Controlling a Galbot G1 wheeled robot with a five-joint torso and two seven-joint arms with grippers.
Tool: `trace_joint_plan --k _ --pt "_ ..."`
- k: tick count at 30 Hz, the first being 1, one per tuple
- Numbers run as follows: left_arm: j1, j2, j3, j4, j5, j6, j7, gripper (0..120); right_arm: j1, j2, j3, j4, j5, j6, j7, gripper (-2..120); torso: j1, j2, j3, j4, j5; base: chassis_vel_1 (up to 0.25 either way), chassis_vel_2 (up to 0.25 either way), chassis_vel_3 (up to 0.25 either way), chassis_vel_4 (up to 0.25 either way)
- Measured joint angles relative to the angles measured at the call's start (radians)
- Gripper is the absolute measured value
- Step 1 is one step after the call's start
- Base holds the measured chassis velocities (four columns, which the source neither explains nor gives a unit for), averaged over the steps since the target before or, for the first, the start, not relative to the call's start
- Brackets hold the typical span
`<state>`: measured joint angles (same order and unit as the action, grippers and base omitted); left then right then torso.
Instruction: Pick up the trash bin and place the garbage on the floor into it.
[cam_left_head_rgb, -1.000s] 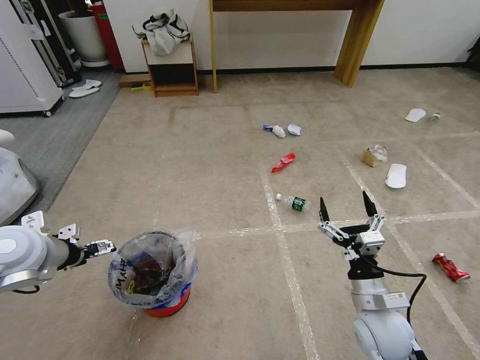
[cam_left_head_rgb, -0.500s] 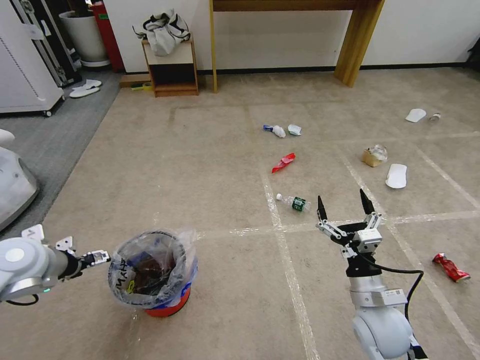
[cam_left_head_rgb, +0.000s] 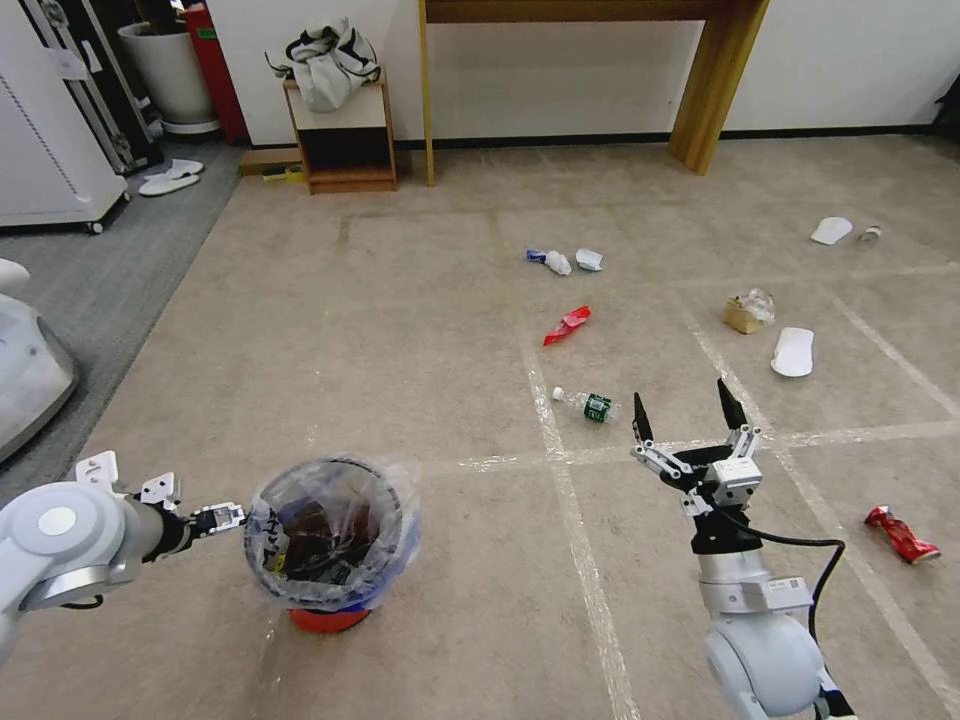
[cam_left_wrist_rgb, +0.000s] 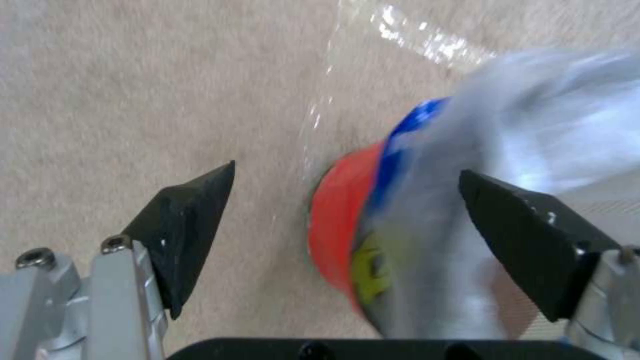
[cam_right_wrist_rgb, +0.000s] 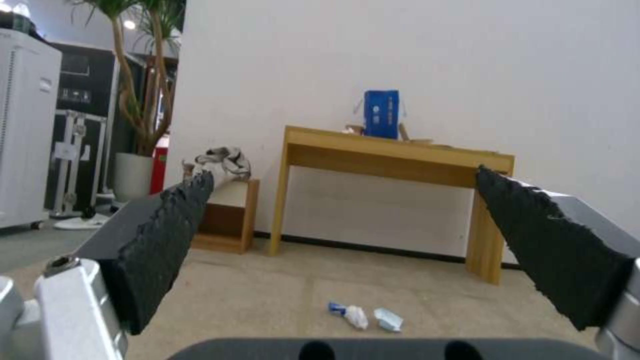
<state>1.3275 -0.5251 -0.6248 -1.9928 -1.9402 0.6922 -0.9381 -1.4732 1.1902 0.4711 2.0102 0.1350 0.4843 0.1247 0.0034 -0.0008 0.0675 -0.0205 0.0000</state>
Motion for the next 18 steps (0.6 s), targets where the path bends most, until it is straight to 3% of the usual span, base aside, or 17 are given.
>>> trace_joint_plan --k 8,18 --pt "0.015 0.025 -0.034 -0.042 0.042 -0.032 -0.004 88 -0.012 0.008 0.005 0.008 -0.004 0.001 -0.001 100 0.0 0.0 0.0 0.0001 -0.0002 0.0 0.0 0.0 0.0" --pt "0.027 0.024 -0.025 -0.104 0.028 -0.041 -0.044 88 -0.034 0.013 0.019 0.031 -0.007 0.002 0.0 100 0.0 0.0 0.0 0.0001 -0.0001 0.0 0.0 0.0 0.0"
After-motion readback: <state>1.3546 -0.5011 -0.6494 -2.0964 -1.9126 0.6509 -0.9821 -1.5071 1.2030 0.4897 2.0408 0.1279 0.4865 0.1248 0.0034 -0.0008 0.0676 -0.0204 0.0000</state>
